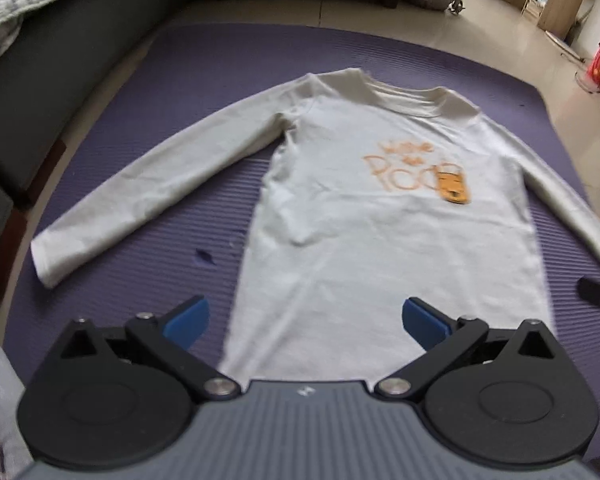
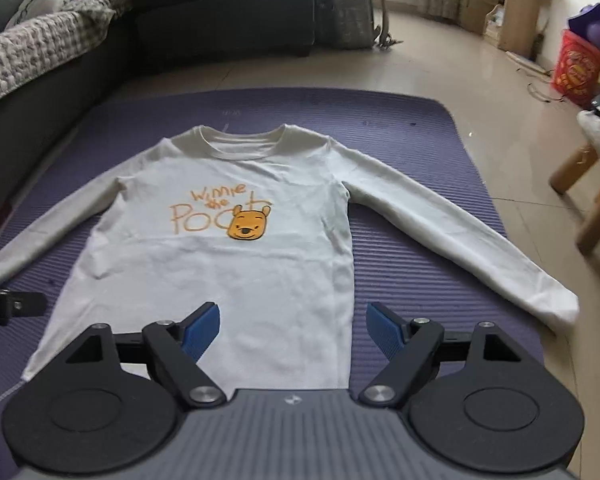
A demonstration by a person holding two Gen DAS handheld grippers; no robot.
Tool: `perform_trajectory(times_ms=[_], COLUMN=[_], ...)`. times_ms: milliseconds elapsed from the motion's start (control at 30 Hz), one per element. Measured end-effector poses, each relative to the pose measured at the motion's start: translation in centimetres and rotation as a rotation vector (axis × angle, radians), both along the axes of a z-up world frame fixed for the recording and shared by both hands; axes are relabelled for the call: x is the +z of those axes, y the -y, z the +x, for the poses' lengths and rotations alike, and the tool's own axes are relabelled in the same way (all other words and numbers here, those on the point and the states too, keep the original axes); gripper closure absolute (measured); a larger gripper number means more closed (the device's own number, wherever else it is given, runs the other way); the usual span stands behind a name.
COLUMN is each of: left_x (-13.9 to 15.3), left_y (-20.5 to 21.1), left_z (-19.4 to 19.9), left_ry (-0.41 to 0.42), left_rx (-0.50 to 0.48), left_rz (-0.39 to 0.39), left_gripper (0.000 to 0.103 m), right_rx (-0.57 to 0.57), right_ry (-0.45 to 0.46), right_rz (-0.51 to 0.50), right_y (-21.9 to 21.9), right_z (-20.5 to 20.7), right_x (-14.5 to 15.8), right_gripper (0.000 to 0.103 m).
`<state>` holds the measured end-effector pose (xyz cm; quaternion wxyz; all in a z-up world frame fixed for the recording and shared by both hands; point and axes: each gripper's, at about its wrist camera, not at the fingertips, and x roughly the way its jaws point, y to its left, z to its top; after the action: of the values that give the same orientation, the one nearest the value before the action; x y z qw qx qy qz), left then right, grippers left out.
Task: Fold clothes
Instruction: 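Move both grippers to the shirt hem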
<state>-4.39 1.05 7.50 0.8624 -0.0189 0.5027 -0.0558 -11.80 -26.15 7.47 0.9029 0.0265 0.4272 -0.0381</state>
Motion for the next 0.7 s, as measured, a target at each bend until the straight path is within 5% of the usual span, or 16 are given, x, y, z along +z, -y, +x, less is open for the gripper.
perform_trajectory(times_ms=[367,700], left_x=[5.6,6.9], left_y=[2.9,6.0], left_z=[-4.5,-8.3], left_ry=[0.181,0.150], left_rx=[0.006,-0.054], left_rz=[0.081,0.094], left_gripper=[0.000,0.000], right_rx=[-0.096,-0.122], right_ry=[0.033,0.077], right_rz=[0.025,-0.030], right_y=[-1.7,-2.4], right_z=[-7.2,-9.7], right_x=[4.6,7.1], right_gripper=[0.019,0.019])
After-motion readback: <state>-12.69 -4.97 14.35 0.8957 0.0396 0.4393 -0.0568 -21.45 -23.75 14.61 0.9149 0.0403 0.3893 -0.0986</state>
